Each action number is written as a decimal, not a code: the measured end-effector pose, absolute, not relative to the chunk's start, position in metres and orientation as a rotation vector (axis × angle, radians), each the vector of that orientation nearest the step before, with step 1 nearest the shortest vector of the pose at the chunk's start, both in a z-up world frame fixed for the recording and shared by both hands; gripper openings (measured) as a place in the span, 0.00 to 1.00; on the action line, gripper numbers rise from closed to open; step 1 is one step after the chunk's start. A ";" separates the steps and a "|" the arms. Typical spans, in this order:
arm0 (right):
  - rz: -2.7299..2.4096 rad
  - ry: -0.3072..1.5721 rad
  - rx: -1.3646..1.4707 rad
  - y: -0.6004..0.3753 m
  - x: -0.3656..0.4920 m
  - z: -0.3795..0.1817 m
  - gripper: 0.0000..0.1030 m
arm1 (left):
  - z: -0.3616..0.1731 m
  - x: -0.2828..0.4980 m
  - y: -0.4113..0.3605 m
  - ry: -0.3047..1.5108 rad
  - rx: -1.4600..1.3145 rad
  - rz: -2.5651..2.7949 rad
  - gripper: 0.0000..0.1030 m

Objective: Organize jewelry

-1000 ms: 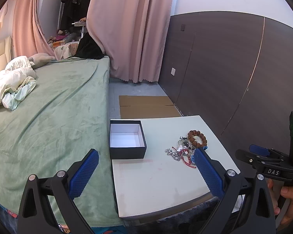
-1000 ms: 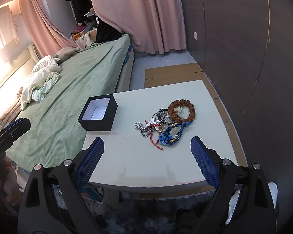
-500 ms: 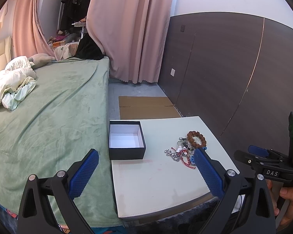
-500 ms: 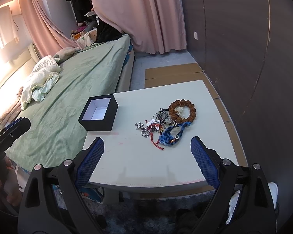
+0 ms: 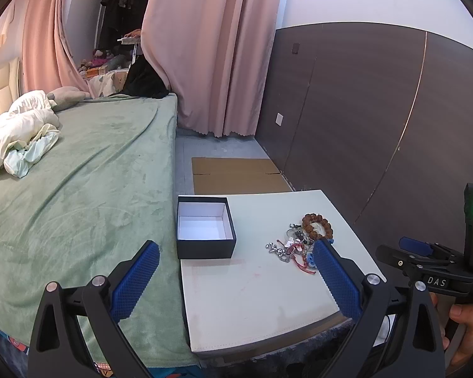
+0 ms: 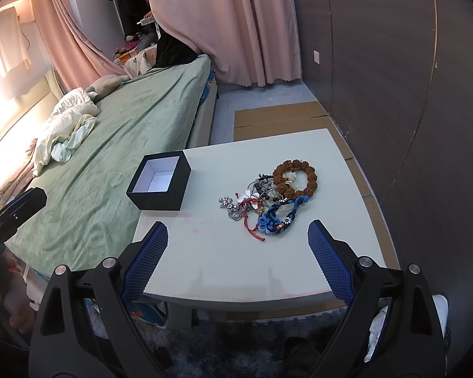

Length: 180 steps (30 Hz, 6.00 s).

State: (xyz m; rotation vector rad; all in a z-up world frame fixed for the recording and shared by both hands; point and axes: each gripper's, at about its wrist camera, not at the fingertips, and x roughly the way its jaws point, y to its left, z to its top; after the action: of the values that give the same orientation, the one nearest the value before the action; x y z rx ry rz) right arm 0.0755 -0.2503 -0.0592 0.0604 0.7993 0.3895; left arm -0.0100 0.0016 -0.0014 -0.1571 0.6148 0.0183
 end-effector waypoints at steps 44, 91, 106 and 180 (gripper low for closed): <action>0.303 1.063 0.452 -0.299 0.180 -0.153 0.45 | -0.095 0.102 -0.031 0.734 -0.151 -0.263 0.58; 0.296 1.067 0.376 -0.286 0.213 -0.180 0.10 | -0.201 0.199 -0.081 0.934 -0.115 -0.276 0.41; 0.312 1.064 0.358 -0.283 0.211 -0.173 0.10 | -0.209 0.205 -0.096 0.914 -0.017 -0.218 0.37; 0.470 0.774 0.567 -0.269 0.185 -0.112 0.09 | 0.172 0.088 0.033 0.273 -0.034 -0.054 0.15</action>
State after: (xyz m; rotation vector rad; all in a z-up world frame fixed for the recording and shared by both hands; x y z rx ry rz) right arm 0.1847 -0.2692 -0.1116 0.5670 0.7736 0.4695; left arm 0.0884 0.0326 0.1723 -0.0341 0.2734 -0.0537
